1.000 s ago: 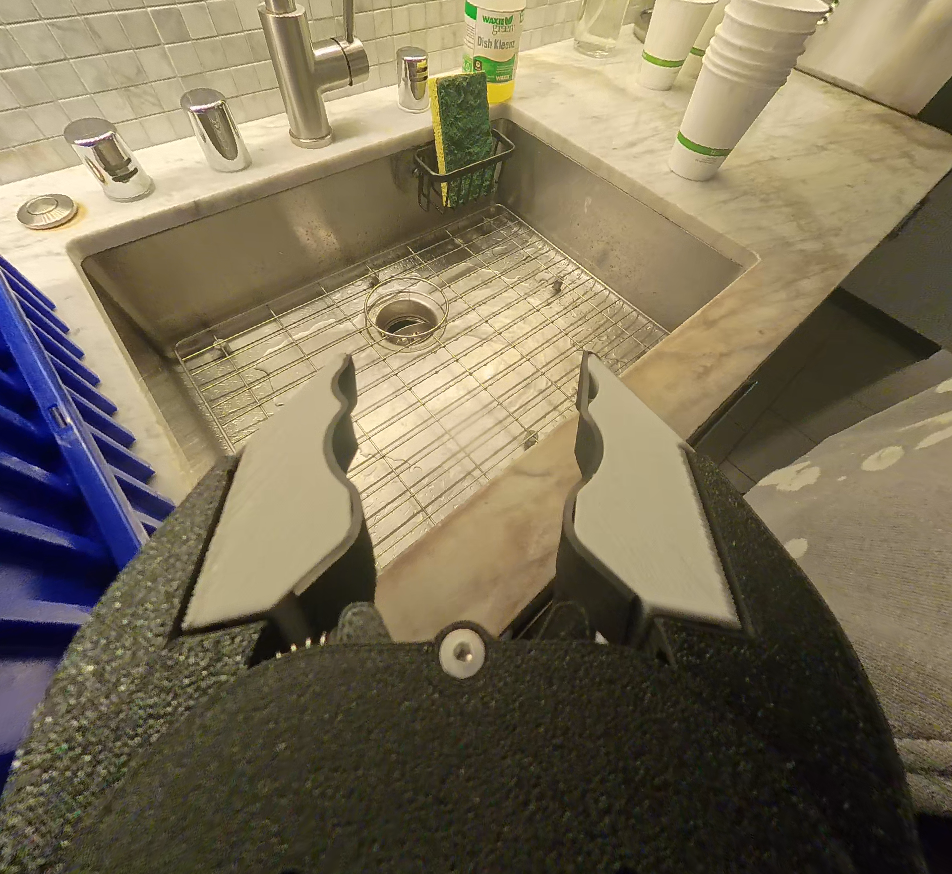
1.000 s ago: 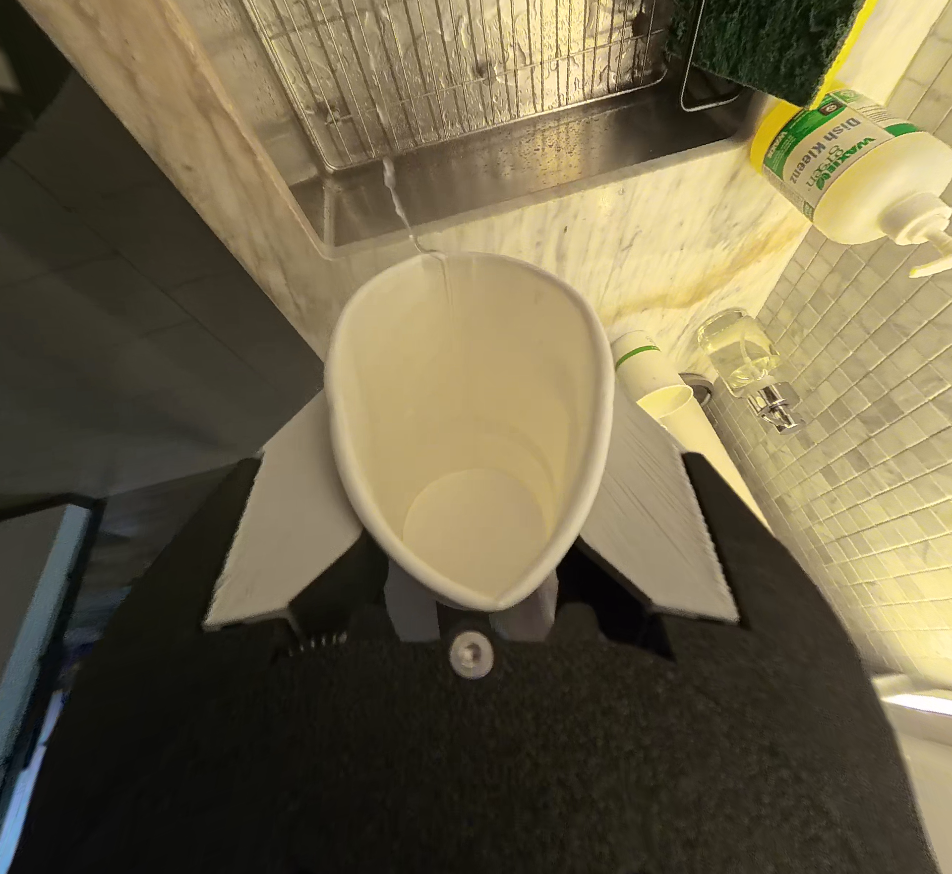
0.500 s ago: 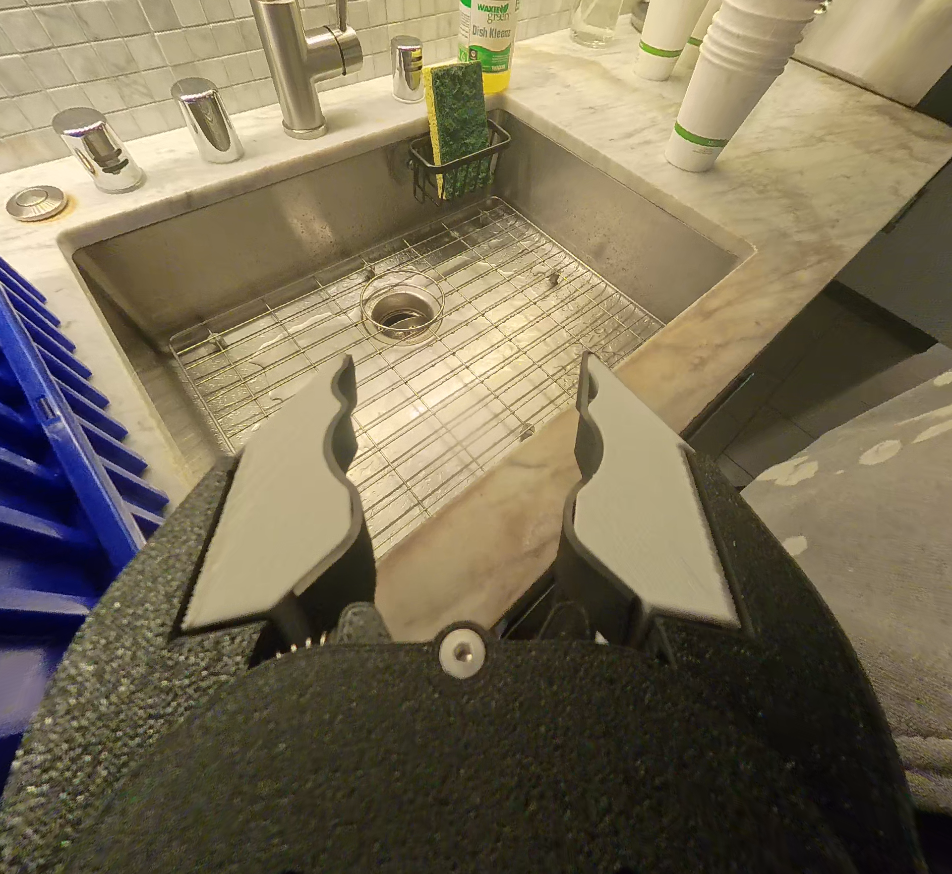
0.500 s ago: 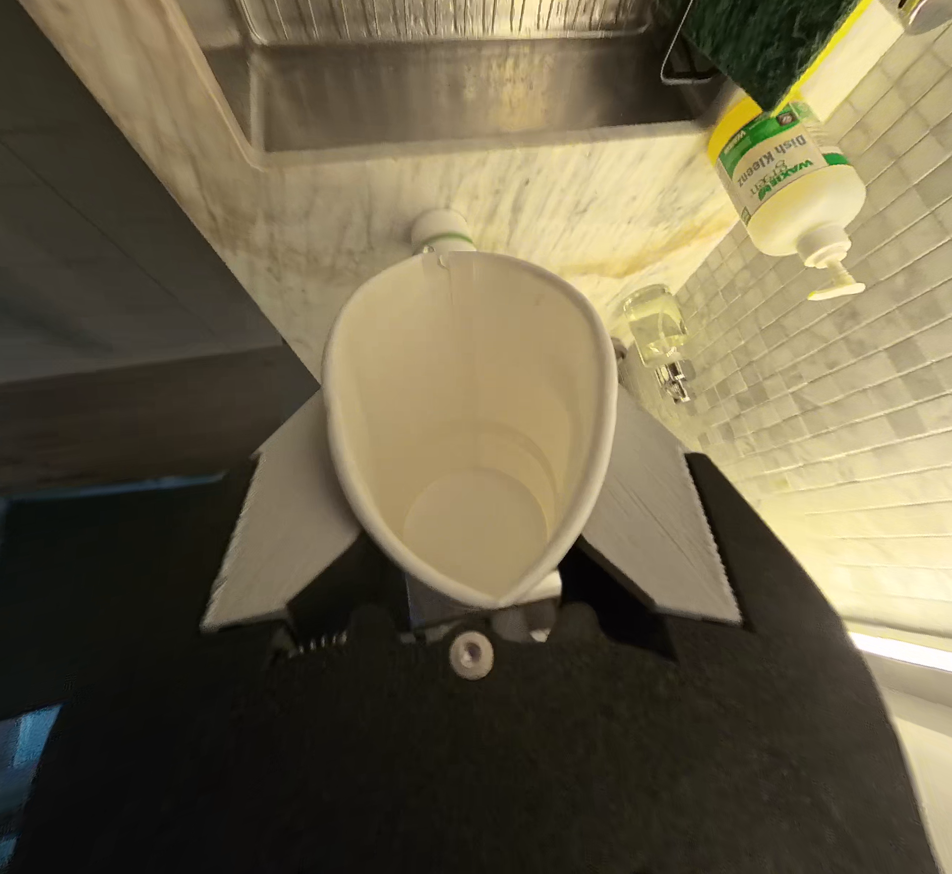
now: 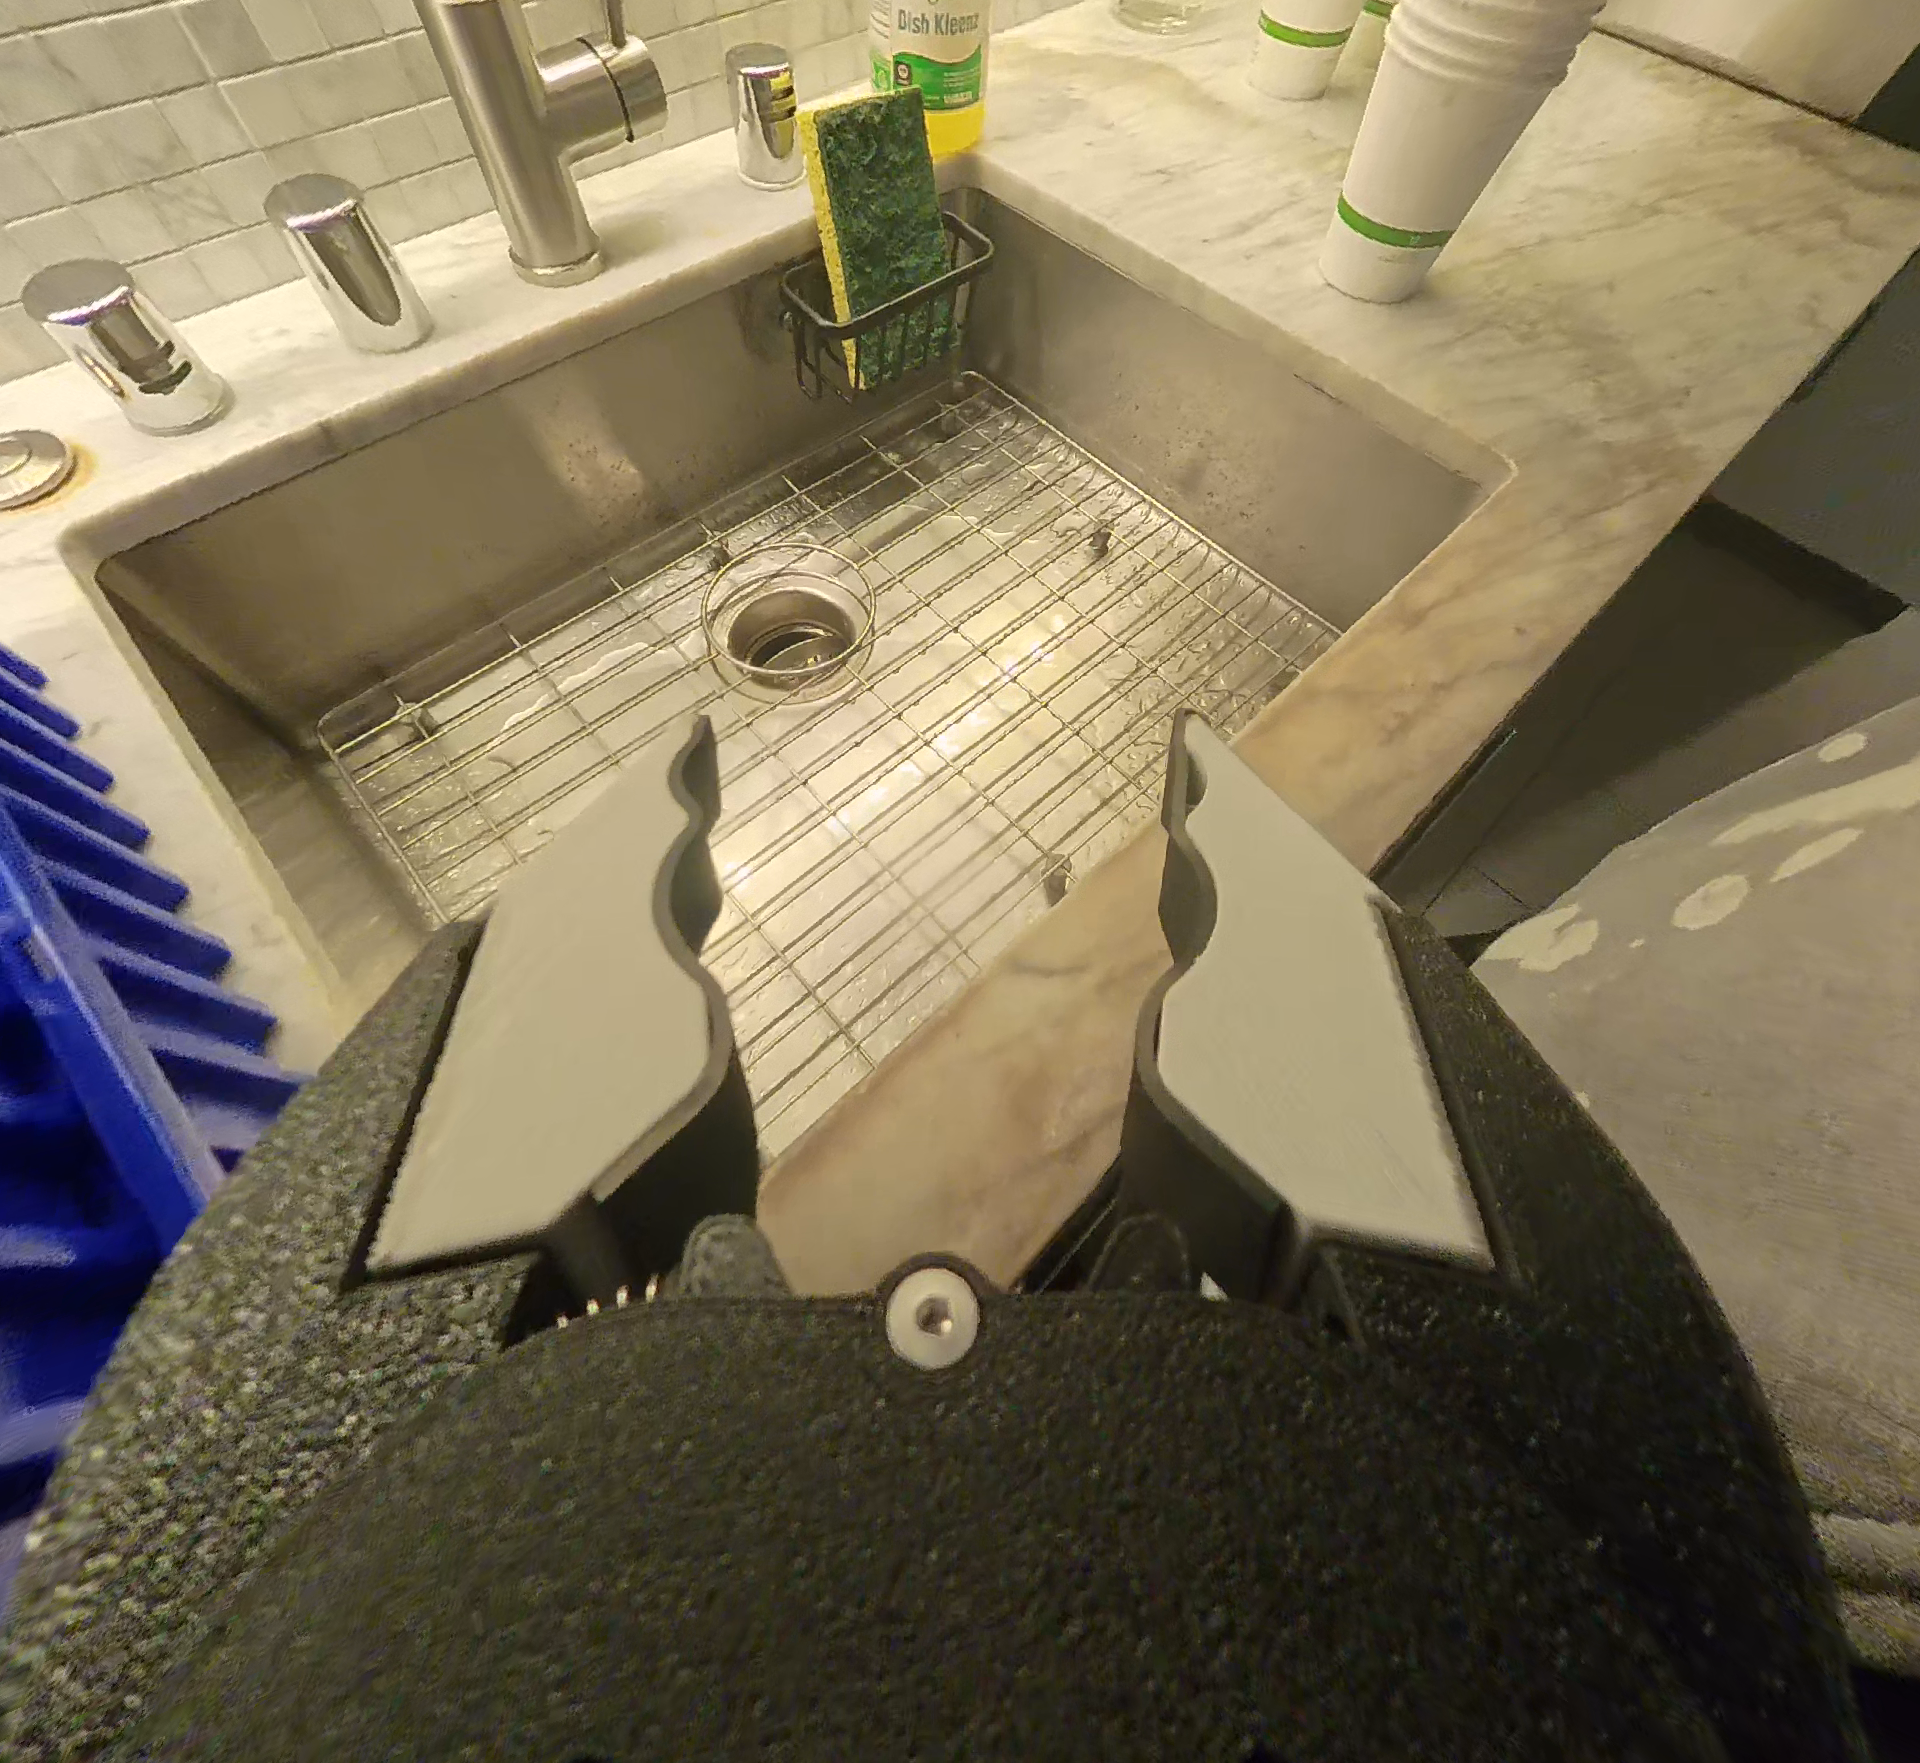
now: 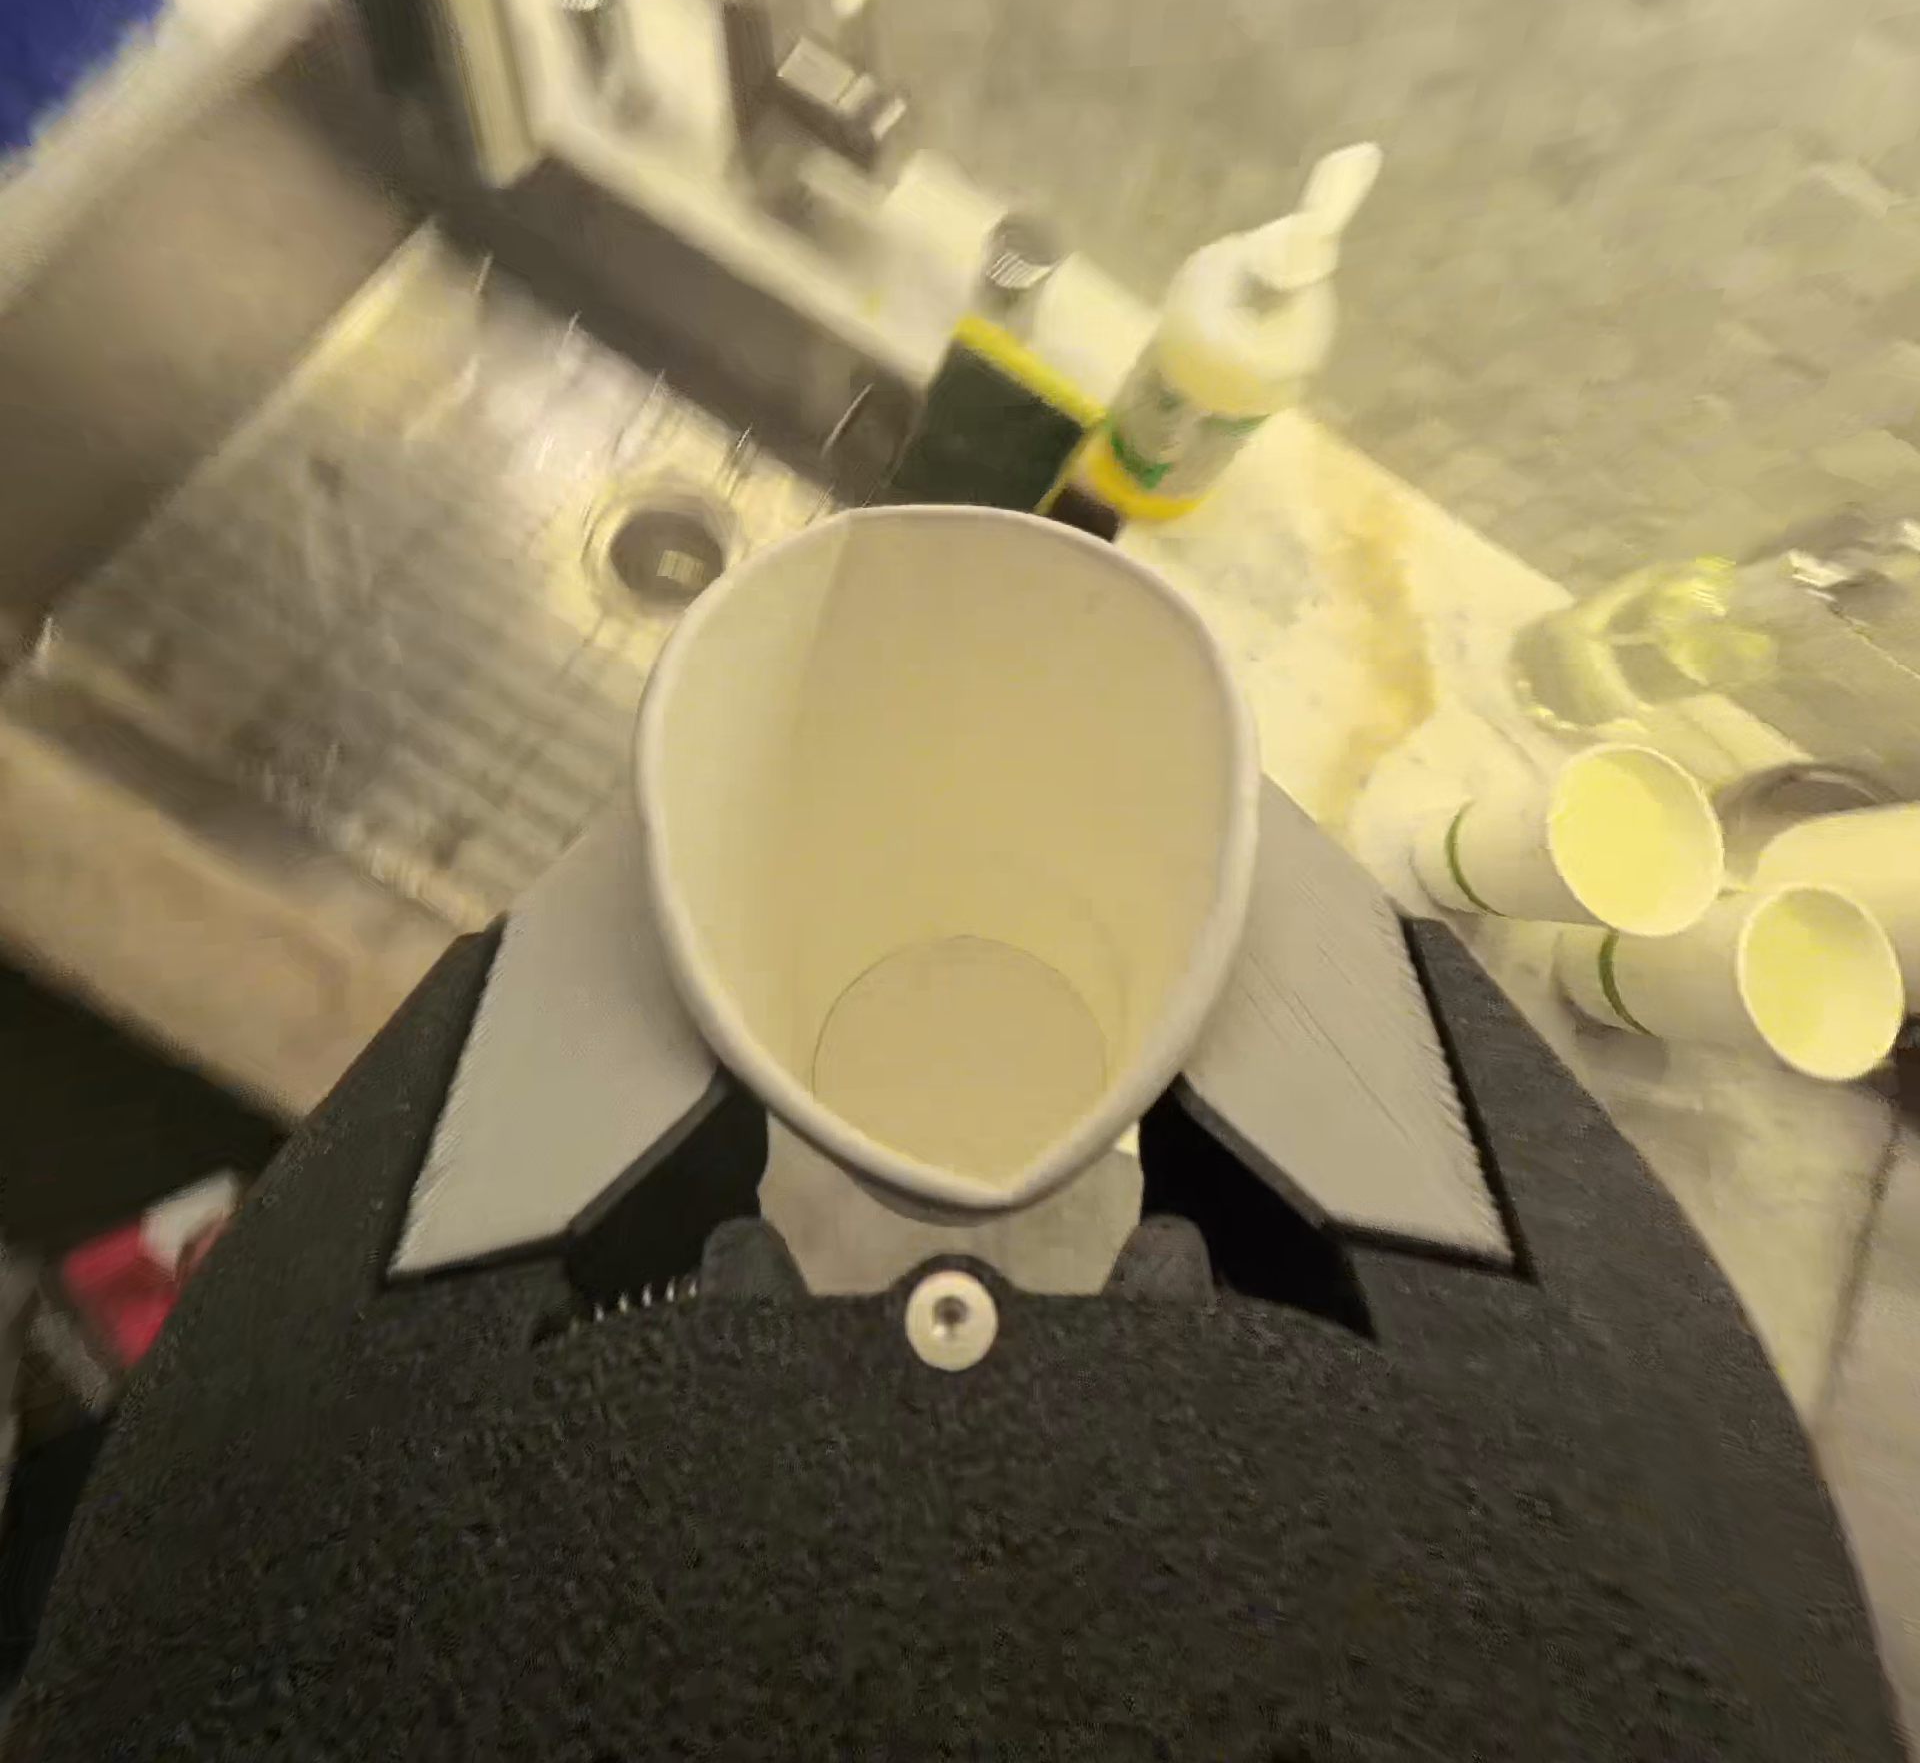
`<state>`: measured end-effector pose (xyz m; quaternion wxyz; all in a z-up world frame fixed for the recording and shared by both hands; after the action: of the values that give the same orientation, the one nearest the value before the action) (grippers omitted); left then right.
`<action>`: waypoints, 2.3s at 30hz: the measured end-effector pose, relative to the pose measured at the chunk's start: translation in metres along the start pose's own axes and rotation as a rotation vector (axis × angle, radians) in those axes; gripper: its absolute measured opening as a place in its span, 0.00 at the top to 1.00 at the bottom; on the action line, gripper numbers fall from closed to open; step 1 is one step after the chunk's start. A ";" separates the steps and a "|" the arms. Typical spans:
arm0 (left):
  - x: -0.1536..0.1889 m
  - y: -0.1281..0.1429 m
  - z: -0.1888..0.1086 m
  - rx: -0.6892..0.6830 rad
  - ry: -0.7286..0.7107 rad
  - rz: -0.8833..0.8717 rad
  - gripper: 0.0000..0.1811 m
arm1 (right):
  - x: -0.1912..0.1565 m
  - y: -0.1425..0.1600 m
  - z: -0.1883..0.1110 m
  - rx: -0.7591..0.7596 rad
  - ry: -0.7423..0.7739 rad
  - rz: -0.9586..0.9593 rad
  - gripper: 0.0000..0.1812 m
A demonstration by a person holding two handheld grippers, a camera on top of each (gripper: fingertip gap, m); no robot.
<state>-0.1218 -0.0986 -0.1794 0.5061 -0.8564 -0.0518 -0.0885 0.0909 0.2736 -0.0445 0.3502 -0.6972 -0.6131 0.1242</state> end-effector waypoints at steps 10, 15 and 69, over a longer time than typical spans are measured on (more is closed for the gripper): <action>0.044 -0.028 0.038 -0.028 0.037 0.033 0.53 | 0.080 0.064 0.004 0.557 0.305 0.332 0.50; 0.065 -0.032 0.054 -0.059 0.042 0.038 0.53 | 0.069 0.107 0.048 0.488 0.284 0.352 0.40; 0.151 -0.091 0.197 -0.176 -0.113 0.075 0.53 | 0.260 0.227 0.205 0.343 0.275 0.406 0.39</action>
<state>0.0294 0.1171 -0.1636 0.4282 -0.9024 -0.0400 -0.0253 0.1980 0.5870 -0.2720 0.5105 -0.7466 -0.3779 0.1978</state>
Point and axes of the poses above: each gripper's, where its closed fingertips meet, z out along the fingers, y out of its underside, x = y × z across the jaws, the point moved 1 cm from there along -z, back along the fingers, and after that the axes turned 10 degrees about -z, right-handed, at the moved point
